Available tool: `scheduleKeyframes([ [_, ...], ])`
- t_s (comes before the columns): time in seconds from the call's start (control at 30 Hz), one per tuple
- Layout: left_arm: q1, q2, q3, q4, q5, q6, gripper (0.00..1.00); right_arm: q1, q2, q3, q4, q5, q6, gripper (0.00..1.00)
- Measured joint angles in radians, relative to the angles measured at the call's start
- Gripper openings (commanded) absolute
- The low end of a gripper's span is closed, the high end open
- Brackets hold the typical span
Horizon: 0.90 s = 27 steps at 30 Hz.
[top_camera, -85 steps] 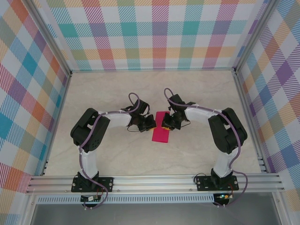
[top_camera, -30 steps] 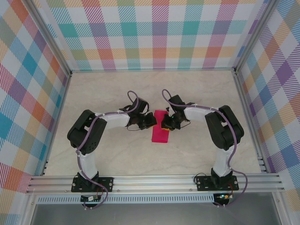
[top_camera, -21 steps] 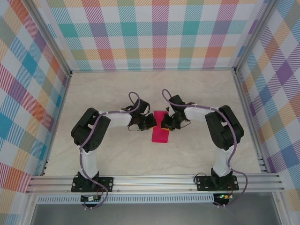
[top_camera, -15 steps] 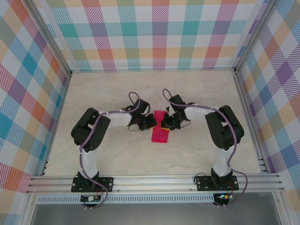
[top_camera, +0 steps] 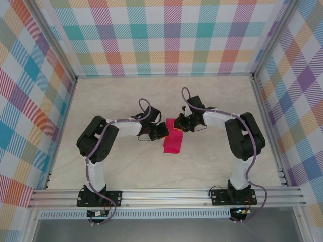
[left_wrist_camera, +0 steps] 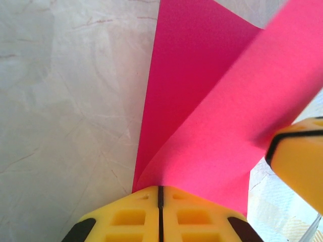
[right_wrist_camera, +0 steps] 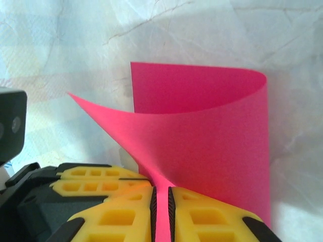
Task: Fold a paper plane with a square sheet of paper (pick it up from the middle)
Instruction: Fold the square sheet of paper in half at the center of the table.
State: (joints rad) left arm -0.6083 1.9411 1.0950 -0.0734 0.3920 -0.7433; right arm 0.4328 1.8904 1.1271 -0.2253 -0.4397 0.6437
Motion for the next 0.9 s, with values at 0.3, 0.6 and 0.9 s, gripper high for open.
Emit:
scheduleKeyframes([
  [0.3,0.0,0.0,0.001,-0.005,-0.001,0.0,0.07,-0.053,0.063,-0.02,0.086,-0.01,0.014,0.16],
  [0.6,0.0,0.0,-0.004,-0.002,0.0,0.0,0.07,-0.061,0.076,-0.024,0.109,-0.041,0.03,0.15],
  [0.9,0.0,0.0,-0.004,-0.002,0.0,0.0,0.07,-0.072,0.099,0.052,0.12,-0.043,0.034,0.15],
])
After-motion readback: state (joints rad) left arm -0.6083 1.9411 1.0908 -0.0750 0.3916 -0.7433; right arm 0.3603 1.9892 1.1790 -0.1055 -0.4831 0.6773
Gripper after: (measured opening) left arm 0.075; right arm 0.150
